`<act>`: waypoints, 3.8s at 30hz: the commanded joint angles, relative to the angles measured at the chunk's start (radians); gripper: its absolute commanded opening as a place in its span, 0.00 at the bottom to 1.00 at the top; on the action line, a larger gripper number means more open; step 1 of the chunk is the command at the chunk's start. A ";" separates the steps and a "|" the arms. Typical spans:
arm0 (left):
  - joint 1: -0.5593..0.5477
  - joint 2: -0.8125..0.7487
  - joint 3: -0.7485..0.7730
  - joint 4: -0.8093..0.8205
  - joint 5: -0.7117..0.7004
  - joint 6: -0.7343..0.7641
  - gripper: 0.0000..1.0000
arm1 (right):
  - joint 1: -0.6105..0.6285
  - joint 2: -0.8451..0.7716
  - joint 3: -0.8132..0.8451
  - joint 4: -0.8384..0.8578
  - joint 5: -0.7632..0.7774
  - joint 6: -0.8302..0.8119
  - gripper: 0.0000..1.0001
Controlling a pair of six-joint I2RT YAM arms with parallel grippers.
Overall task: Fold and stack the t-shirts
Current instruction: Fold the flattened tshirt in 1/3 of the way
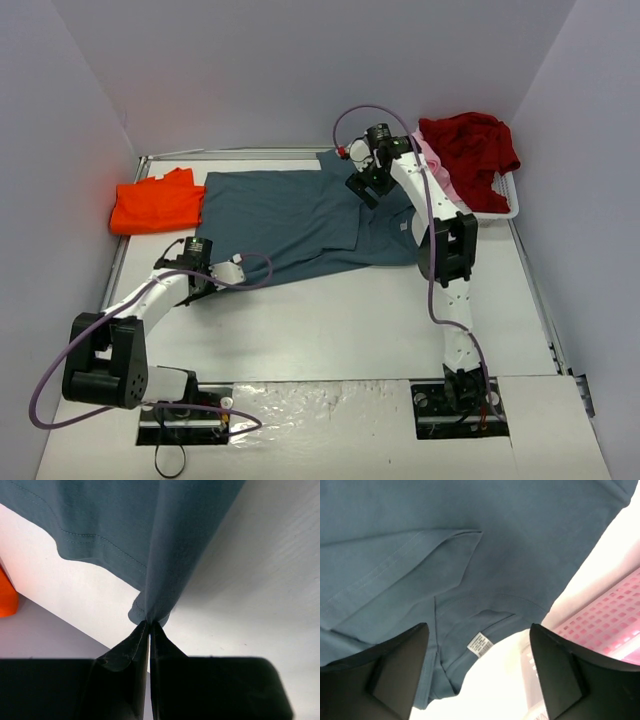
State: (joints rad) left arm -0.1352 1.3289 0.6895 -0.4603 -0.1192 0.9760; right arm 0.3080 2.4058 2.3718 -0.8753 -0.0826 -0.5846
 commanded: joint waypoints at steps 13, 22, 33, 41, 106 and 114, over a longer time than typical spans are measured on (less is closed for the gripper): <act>0.011 0.049 0.130 0.003 0.007 -0.077 0.02 | -0.017 -0.491 -0.586 0.099 -0.031 0.031 0.78; 0.011 0.066 0.168 0.015 -0.031 -0.091 0.02 | -0.053 -0.632 -0.832 0.118 -0.042 0.011 0.80; 0.023 0.068 0.205 0.069 -0.089 -0.128 0.02 | -0.086 -0.625 -0.915 0.141 -0.071 0.005 0.80; 0.023 0.190 0.251 0.132 -0.140 -0.194 0.02 | -0.101 -0.582 -0.919 0.147 -0.101 0.006 0.80; 0.022 0.056 0.042 0.084 0.093 -0.192 0.33 | -0.196 -0.369 -0.899 0.128 -0.183 -0.052 0.00; 0.022 0.111 0.038 0.083 0.119 -0.192 0.28 | -0.198 -0.353 -0.870 0.124 -0.167 -0.037 0.00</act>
State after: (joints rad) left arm -0.1181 1.4273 0.7284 -0.3496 -0.0250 0.7750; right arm 0.1181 2.0384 1.4685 -0.7071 -0.2691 -0.6292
